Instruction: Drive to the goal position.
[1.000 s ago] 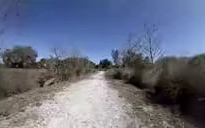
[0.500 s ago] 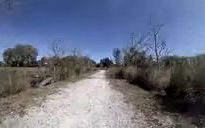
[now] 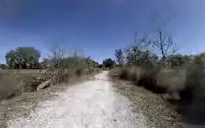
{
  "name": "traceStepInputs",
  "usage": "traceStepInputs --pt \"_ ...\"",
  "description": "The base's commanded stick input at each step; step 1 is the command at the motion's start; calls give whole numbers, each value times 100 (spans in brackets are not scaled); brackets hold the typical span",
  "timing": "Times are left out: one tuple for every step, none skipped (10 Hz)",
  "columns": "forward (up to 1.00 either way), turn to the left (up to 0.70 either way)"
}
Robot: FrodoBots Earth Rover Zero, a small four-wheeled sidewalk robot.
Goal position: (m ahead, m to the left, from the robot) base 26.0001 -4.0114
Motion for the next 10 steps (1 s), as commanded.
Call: traceStepInputs --pt "70 0" --pt "70 0" --pt "70 0" --pt "70 0" --pt "70 0" --pt "70 0" --pt "70 0" --pt "70 0" --pt "70 0" --pt "70 0"
